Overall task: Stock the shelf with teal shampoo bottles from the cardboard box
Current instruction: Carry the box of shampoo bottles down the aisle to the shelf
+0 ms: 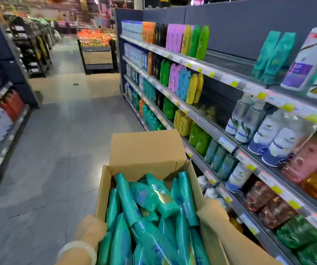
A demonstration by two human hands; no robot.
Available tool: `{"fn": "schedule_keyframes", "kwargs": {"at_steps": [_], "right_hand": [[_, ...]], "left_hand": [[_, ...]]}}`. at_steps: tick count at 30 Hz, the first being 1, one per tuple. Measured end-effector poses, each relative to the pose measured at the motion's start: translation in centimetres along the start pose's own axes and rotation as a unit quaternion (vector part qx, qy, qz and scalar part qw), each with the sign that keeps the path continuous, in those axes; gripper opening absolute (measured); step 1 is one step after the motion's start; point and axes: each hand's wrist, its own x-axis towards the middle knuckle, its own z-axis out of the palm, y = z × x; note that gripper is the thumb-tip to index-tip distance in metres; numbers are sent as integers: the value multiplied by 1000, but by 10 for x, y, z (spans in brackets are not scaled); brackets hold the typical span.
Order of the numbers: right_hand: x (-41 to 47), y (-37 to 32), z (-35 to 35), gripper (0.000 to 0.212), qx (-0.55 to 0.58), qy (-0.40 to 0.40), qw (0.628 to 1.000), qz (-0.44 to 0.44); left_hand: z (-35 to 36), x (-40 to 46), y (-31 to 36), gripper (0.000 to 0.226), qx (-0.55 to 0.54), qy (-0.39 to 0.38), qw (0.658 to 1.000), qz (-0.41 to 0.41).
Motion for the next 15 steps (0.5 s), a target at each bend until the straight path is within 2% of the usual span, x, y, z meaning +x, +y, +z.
{"fn": "schedule_keyframes", "kwargs": {"at_steps": [1, 4, 7, 10, 12, 15], "right_hand": [[15, -13, -5, 5, -6, -1, 1000, 2], [66, -52, -13, 22, -13, -9, 1000, 6], [107, -94, -27, 8, -27, -11, 1000, -7], [149, -135, -35, 22, -29, 0, 1000, -1], [176, -162, -35, 10, -30, 4, 1000, -4], [219, -198, -33, 8, -12, -3, 1000, 13]], "left_hand": [[1, 22, 9, 18, -2, 7, 1000, -12], [-10, 75, 35, 24, -6, 6, 1000, -20], [-21, 127, 60, 26, -14, 5, 999, -33], [-34, 178, 86, 29, -9, 7, 999, -36], [-41, 217, 102, 29, -9, 11, 999, -29], [-55, 275, 127, 30, -4, 12, 1000, -10]]}}
